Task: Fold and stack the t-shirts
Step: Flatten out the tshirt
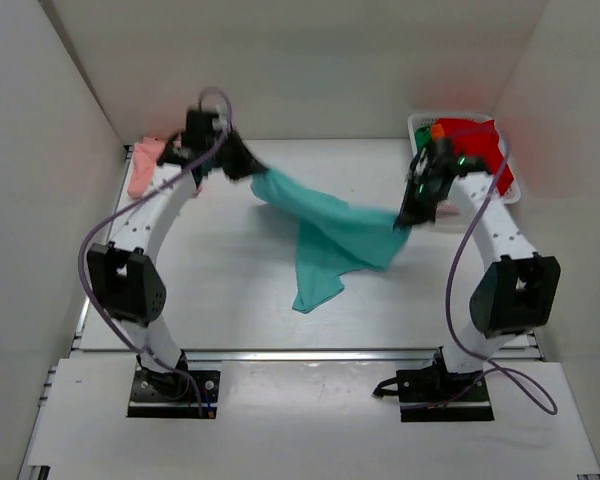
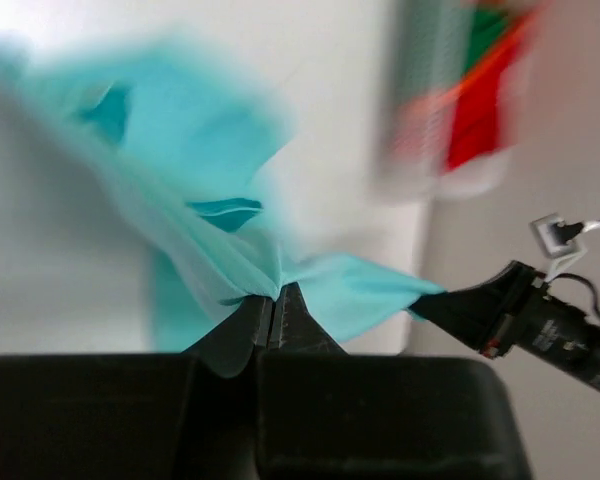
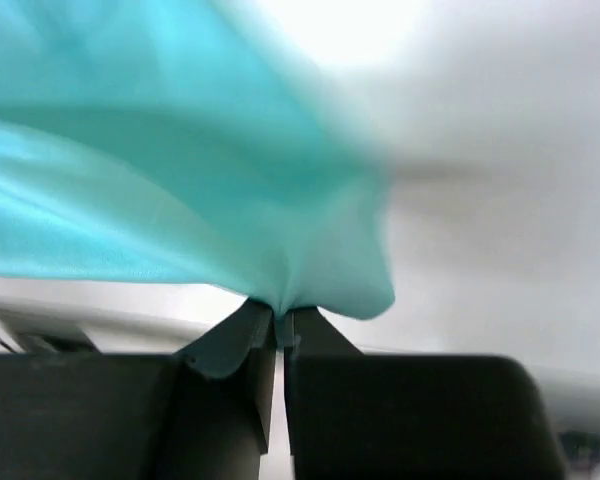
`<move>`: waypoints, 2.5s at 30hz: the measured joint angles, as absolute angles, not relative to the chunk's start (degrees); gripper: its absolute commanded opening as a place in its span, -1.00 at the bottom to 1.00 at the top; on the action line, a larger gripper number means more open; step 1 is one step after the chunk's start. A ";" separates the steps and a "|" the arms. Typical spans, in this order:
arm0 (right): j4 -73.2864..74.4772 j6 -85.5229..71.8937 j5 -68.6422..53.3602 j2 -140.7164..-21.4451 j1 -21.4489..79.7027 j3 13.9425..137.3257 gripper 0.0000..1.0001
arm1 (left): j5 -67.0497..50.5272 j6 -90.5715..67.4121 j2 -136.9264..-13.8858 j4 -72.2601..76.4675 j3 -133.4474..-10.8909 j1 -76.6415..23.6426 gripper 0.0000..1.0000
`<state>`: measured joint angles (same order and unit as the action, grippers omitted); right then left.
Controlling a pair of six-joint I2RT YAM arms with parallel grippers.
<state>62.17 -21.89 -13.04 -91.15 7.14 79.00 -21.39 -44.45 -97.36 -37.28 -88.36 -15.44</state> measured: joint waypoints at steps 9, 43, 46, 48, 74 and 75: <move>55.13 -20.71 -18.22 -102.50 1.23 131.31 -1.00 | -33.41 -58.52 -112.68 -25.32 -138.67 -6.09 -1.00; 25.15 -14.74 -13.85 -68.49 40.66 88.01 -1.00 | -15.11 -54.72 -85.14 -21.41 -132.90 2.31 -1.00; 20.97 -17.58 -15.57 -67.20 39.29 79.22 -1.00 | -19.09 -56.03 -97.41 -20.47 -136.07 -0.71 -1.00; 19.38 -20.01 -15.38 -65.10 37.36 72.20 -1.00 | -20.88 -55.94 -107.35 -20.86 -137.12 -3.25 -1.00; 28.60 -30.04 -18.65 -65.21 11.42 45.10 -1.00 | -15.57 -36.32 -82.76 -38.70 -92.82 -17.85 -0.45; 28.16 -29.74 -18.41 -65.67 11.29 45.10 -1.00 | -15.22 -35.68 -81.21 -39.46 -89.17 -19.40 -0.51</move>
<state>28.16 -29.74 -18.41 -65.67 11.29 45.10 -15.22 -35.68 -81.21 -39.46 -89.17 -19.40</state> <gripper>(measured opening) 0.020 0.332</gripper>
